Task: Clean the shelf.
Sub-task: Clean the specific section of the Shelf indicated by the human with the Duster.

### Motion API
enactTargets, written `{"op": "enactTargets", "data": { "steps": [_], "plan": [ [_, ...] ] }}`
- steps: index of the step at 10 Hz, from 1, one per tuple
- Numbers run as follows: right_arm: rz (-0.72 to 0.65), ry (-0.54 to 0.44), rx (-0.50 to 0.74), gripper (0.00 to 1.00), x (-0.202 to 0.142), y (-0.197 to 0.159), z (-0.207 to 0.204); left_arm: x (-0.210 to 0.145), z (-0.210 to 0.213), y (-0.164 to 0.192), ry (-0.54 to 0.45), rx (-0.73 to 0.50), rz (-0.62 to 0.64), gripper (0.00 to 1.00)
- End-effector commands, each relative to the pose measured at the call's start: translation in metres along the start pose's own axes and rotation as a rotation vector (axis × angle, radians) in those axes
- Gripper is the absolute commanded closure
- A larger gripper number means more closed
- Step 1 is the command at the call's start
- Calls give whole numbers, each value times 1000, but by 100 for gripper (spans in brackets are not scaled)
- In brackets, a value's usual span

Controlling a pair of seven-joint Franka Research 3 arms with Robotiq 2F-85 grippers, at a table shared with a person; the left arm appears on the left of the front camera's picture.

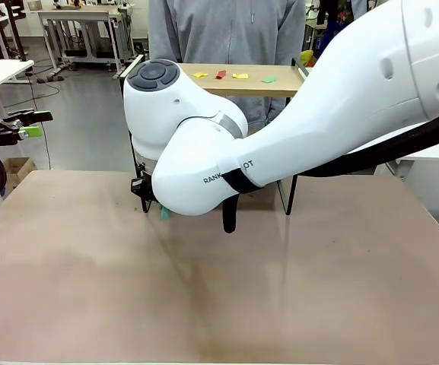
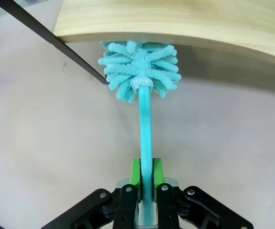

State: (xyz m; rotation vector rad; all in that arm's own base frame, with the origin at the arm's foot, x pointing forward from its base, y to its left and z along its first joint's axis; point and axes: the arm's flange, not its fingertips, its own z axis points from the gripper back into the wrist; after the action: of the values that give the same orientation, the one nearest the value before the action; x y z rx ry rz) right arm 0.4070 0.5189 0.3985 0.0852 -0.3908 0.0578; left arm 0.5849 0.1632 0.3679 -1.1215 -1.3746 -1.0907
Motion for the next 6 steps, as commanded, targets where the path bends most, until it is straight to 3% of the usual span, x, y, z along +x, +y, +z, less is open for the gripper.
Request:
{"op": "enactTargets", "data": {
  "steps": [1,6],
  "plan": [
    [-31,-26,-30,87,4,14,-15,3,-1,-1,3,4,-16,0],
    [-3,79,-12,87,2,15,-45,3,-1,-1,3,4,-16,0]
  ]
}}
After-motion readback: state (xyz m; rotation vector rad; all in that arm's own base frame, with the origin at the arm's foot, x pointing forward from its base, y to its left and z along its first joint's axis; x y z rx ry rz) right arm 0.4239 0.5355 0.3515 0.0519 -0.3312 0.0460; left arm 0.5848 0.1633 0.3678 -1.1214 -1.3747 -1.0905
